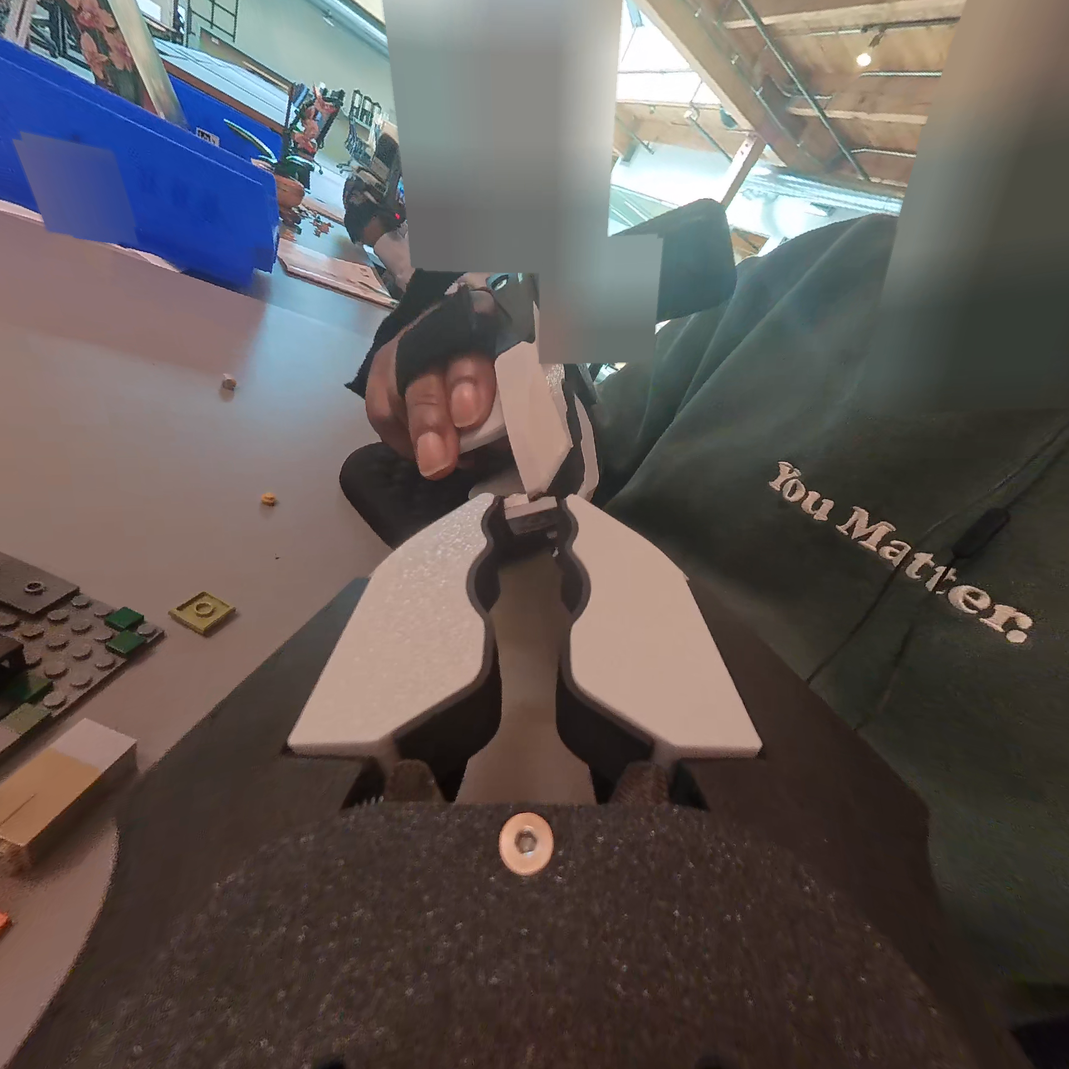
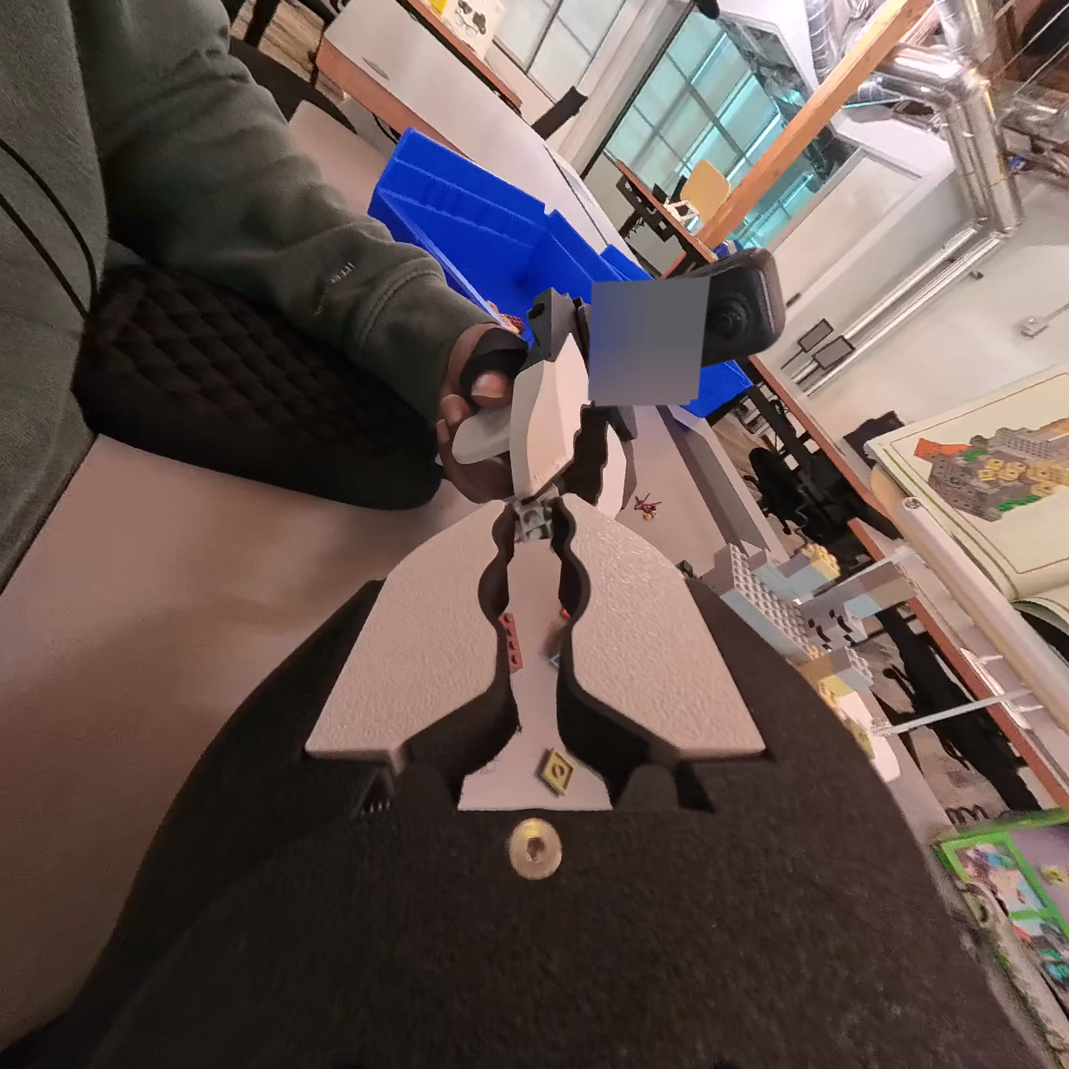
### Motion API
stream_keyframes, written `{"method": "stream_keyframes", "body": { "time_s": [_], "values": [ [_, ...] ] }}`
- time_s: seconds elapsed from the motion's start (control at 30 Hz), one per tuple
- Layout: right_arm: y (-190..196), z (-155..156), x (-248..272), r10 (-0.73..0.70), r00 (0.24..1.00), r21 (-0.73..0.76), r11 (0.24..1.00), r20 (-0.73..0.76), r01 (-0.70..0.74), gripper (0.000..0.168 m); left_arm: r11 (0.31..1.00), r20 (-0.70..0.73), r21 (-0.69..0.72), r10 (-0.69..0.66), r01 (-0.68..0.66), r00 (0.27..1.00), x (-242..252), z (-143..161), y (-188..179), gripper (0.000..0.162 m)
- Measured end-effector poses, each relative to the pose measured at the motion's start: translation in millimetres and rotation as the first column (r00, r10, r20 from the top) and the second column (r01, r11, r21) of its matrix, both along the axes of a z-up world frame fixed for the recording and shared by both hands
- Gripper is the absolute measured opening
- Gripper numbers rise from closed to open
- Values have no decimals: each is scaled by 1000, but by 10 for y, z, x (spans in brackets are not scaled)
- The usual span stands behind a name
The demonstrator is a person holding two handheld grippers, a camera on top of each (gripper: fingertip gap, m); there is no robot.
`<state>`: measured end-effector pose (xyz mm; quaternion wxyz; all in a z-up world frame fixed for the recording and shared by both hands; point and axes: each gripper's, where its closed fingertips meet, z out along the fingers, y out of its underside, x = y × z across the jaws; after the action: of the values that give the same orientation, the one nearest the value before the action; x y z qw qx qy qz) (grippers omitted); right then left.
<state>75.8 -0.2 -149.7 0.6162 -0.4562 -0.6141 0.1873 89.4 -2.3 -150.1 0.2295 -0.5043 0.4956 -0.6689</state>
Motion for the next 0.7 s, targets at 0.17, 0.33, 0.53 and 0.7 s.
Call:
{"method": "stream_keyframes", "body": {
  "time_s": [0.17,0.33,0.53,0.7],
  "values": [
    [13,-33,1,-17,1000,30,999,10,17,9,1000,-12,-1,13,-13,1000,-6,-21,24,16],
    [10,-55,21,-6,999,-15,1000,33,6,9,1000,-22,13,17,-17,1000,8,-40,21,16],
    [37,-76,99,15,1000,-154,988,23,-11,5,993,-44,99,71,-67,996,23,-86,77,16],
    [175,6,245,-39,997,-212,977,-68,24,0,972,-33,162,176,-169,984,-122,-43,281,16]
  ]
}}
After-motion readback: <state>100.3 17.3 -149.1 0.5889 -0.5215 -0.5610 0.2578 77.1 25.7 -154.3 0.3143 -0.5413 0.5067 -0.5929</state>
